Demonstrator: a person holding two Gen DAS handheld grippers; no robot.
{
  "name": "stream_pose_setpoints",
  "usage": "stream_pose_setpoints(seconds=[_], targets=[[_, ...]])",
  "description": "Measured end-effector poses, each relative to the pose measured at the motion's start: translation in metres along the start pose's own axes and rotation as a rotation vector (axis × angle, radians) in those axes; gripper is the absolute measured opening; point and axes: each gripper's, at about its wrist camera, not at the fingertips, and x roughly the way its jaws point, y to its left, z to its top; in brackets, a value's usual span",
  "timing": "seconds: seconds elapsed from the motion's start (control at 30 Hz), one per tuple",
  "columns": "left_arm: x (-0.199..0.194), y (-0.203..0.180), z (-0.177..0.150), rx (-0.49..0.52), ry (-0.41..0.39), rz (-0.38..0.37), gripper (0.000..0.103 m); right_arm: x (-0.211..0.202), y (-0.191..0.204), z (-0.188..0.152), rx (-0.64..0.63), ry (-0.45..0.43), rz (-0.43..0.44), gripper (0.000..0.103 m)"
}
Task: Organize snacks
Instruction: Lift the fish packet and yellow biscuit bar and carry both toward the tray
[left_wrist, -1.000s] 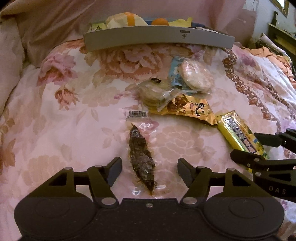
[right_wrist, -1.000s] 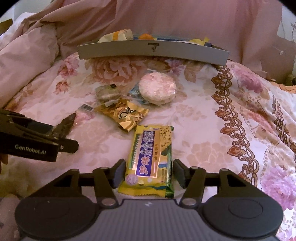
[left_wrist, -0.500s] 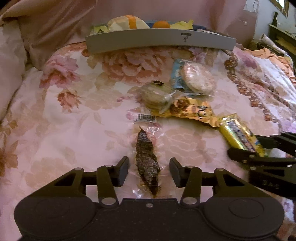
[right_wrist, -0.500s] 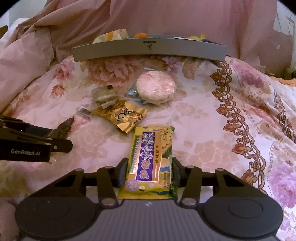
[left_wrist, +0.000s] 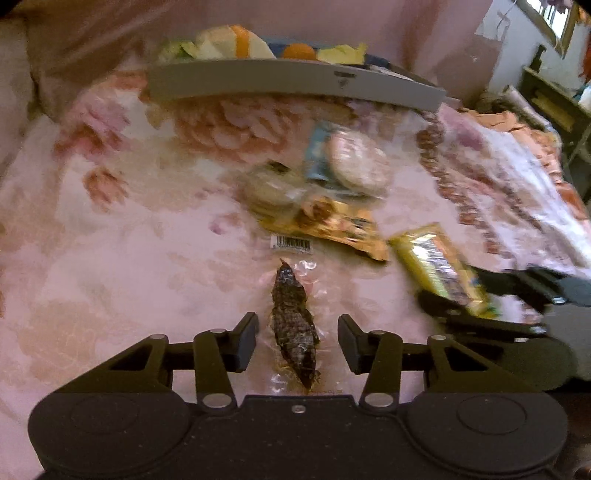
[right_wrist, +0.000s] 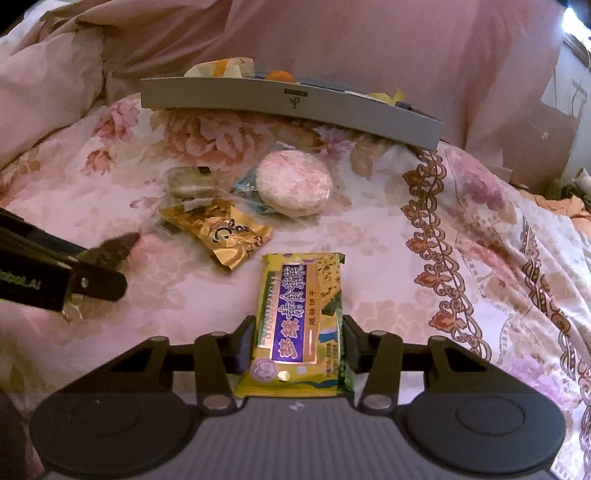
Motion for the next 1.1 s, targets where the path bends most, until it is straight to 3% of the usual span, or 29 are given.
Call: stream_pose_setpoints(seconds=[0.23,0.43,0.87,1.1], targets=[[-0.002,-0.016,-0.005,0.031,0.009,-0.039,0.049,0.0,-0.001,0.0,-0.017,-0.008,-0.013,0.052],[-0.003,-0.026,-0.007,0.139,-0.009,0.043,0.049,-0.003,0.01,0.002,-0.18,-0.055,-0.139,0.052],[0.02,-0.025,-0.003,0.22,0.007,0.081,0.055,-0.007,0.016,0.001,-0.233,-0.099,-0.139,0.052],[0.016,-0.023,-0.005,0.203,-0.014,0.063,0.048,-0.009,0.017,0.002,-0.237,-0.12,-0.133,0.052]])
